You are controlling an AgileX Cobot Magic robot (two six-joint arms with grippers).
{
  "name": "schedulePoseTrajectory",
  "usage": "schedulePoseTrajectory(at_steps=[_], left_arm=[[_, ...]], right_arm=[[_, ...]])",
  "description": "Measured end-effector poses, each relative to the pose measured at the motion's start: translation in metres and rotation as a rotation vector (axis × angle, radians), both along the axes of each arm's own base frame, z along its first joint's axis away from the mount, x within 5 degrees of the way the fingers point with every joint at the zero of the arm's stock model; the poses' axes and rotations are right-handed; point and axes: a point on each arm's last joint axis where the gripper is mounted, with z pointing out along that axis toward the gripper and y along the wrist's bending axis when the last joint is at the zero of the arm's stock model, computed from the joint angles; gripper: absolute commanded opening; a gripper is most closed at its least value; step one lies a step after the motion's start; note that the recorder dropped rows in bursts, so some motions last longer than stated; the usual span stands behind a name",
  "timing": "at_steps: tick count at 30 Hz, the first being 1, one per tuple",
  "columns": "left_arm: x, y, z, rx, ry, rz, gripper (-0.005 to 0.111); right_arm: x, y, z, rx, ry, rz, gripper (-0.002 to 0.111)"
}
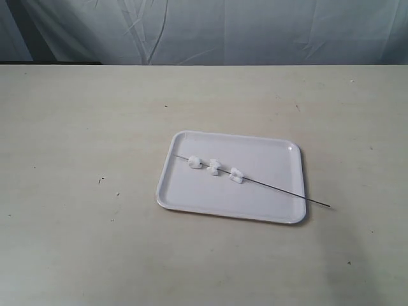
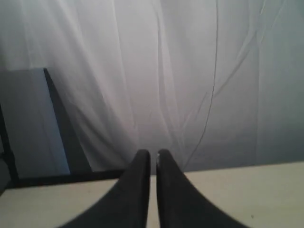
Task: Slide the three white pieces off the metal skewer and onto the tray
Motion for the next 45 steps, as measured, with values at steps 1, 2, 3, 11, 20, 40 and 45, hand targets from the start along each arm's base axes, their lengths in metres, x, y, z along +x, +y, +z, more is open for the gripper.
schedulePoseTrajectory(at_steps=[1, 2, 3, 11, 20, 40, 45], left_arm=[[0.006, 0.000, -0.005, -0.001, 0.032, 0.001, 0.006], [0.014, 0.000, -0.010, 0.003, 0.067, -0.002, 0.006], [0.021, -0.001, -0.015, 0.014, 0.096, -0.014, 0.006], [0.070, -0.017, -0.057, -0.005, 0.250, -0.196, 0.006], [0.098, -0.035, -0.117, -0.012, 0.484, -0.429, 0.006], [0.109, -0.044, -0.169, 0.064, 0.706, -0.612, 0.022], [0.116, -0.044, -0.162, 0.049, 0.686, -0.606, 0.027]], right_arm=[[0.004, 0.002, -0.004, -0.001, 0.021, 0.007, -0.001], [0.007, 0.003, -0.008, -0.002, 0.041, 0.014, -0.001], [0.010, 0.004, -0.011, -0.004, 0.058, 0.017, -0.001], [0.031, 0.005, -0.042, -0.011, 0.225, -0.005, -0.001], [0.059, 0.035, -0.097, -0.167, 0.444, 0.135, -0.001], [0.064, 0.074, -0.189, -0.727, 0.774, 0.435, 0.029], [0.058, 0.082, -0.191, -0.731, 0.830, 0.492, 0.029]])
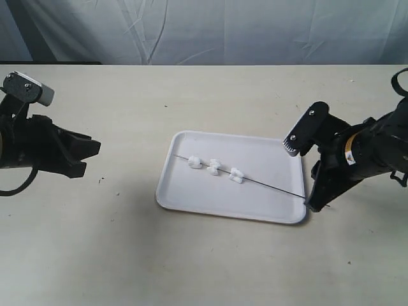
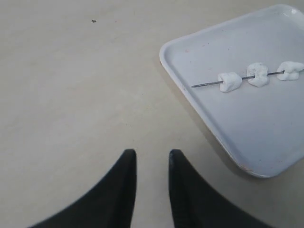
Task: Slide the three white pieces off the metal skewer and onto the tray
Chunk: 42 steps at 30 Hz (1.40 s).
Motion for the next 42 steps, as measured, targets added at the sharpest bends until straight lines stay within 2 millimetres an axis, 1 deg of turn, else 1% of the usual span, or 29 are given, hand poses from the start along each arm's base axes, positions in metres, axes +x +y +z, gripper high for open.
schedulePoseTrajectory(at_steps=[4, 7, 10, 12, 15, 18, 21, 36, 38, 39, 42], left_arm=[[0.002, 0.000, 0.002, 0.001, -0.007, -0.001, 0.027], [0.002, 0.000, 0.002, -0.004, -0.005, 0.001, 0.027], [0.002, 0.000, 0.002, -0.004, -0.005, 0.001, 0.027], [0.002, 0.000, 0.002, -0.004, -0.005, 0.001, 0.027], [0.002, 0.000, 0.002, -0.005, -0.003, 0.002, 0.027], [0.002, 0.000, 0.003, -0.009, -0.004, -0.001, 0.027], [0.002, -0.001, 0.003, -0.016, -0.005, -0.009, 0.027], [0.003, -0.001, 0.004, -0.016, -0.009, -0.010, 0.027], [0.003, -0.001, 0.004, -0.017, -0.009, -0.009, 0.027], [0.003, -0.001, 0.004, -0.017, -0.009, -0.009, 0.027], [0.003, -0.001, 0.004, -0.016, -0.010, -0.010, 0.027]], right_arm=[[-0.001, 0.019, 0.006, -0.019, 0.123, 0.107, 0.029], [0.002, 0.031, 0.013, 0.018, 0.209, 0.147, 0.029], [0.009, 0.036, 0.022, 0.018, 0.225, 0.180, 0.029], [0.011, 0.037, 0.024, 0.002, 0.238, 0.209, 0.029], [0.013, 0.038, 0.016, -0.019, 0.270, 0.235, 0.029], [0.015, 0.039, 0.001, -0.036, 0.315, 0.238, 0.029], [0.016, 0.039, -0.009, -0.046, 0.339, 0.242, 0.029], [0.025, 0.043, -0.030, -0.048, 0.303, 0.261, 0.029], [0.027, 0.044, -0.032, -0.049, 0.305, 0.261, 0.015], [0.028, 0.045, -0.032, -0.049, 0.306, 0.261, 0.000], [0.030, 0.045, -0.035, -0.049, 0.306, 0.261, 0.000]])
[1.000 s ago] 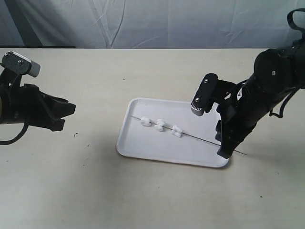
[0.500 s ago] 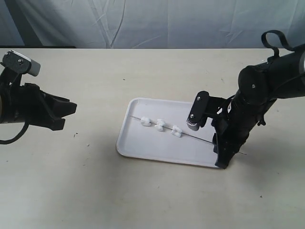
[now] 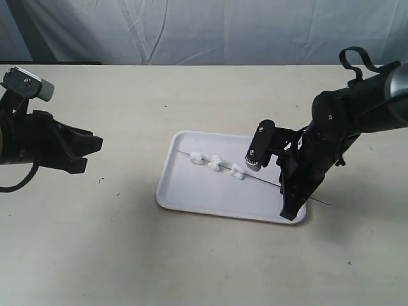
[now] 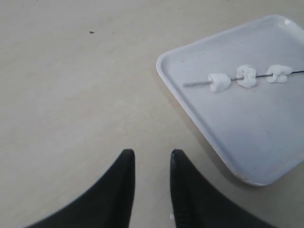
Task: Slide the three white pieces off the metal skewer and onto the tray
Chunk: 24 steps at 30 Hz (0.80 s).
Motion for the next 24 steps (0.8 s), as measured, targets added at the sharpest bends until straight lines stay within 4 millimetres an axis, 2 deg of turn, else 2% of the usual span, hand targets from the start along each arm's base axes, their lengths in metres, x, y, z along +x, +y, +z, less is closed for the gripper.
schedulePoseTrajectory(at_steps=[3, 6, 10, 12, 16, 20, 24], left_arm=[[0.000, 0.000, 0.000, -0.009, 0.001, 0.010, 0.027], [0.003, -0.001, 0.005, -0.129, 0.041, 0.099, 0.027], [0.009, -0.002, 0.013, -0.472, 0.220, 0.348, 0.027], [0.010, -0.004, 0.018, -0.667, 0.334, 0.442, 0.027], [0.011, -0.006, 0.023, -0.826, 0.428, 0.504, 0.027], [0.016, -0.009, 0.016, -0.951, 0.515, 0.504, 0.027], [0.024, -0.013, -0.002, -1.000, 0.584, 0.485, 0.027]], right_arm=[[0.000, 0.000, 0.000, 0.004, 0.000, -0.020, -0.001], [0.002, 0.001, 0.001, 0.036, -0.015, -0.107, -0.001], [0.004, 0.007, 0.009, 0.150, -0.052, -0.241, -0.001], [0.006, 0.012, 0.020, 0.250, -0.072, -0.352, -0.001], [0.006, 0.016, 0.028, 0.331, -0.055, -0.448, -0.001], [0.003, 0.021, 0.036, 0.425, -0.007, -0.521, -0.001], [-0.001, 0.029, 0.042, 0.510, 0.052, -0.511, -0.001]])
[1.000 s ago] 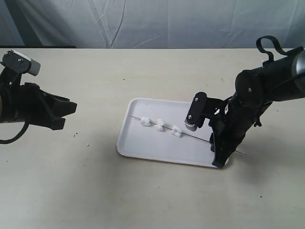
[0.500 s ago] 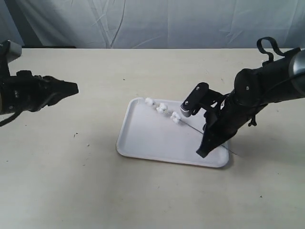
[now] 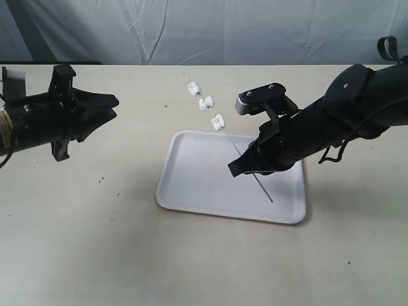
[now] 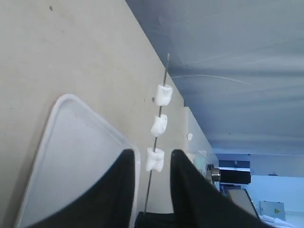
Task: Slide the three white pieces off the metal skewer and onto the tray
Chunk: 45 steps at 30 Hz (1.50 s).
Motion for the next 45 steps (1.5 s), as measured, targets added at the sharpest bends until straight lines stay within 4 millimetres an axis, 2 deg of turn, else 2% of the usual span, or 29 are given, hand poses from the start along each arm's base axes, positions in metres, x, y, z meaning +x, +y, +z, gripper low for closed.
schedulePoseTrajectory(at_steps=[5, 9, 14, 24, 45], left_arm=[[0.010, -0.014, -0.016, -0.053, -0.024, -0.063, 0.027], [0.019, -0.029, -0.014, -0.056, -0.118, -0.132, 0.027], [0.025, -0.042, -0.013, -0.072, -0.161, -0.170, 0.027], [0.036, -0.037, -0.011, -0.095, -0.208, -0.039, 0.027], [0.040, -0.040, -0.006, -0.056, -0.263, -0.096, 0.027]], right_arm=[[-0.009, 0.010, 0.004, 0.099, 0.052, 0.102, -0.001], [-0.016, 0.014, 0.005, 0.143, 0.103, 0.167, -0.001], [-0.013, 0.010, 0.009, 0.226, 0.150, 0.117, -0.001], [-0.001, 0.007, 0.019, 0.378, 0.133, -0.008, -0.001], [-0.016, 0.013, 0.026, 0.475, 0.245, 0.142, -0.001]])
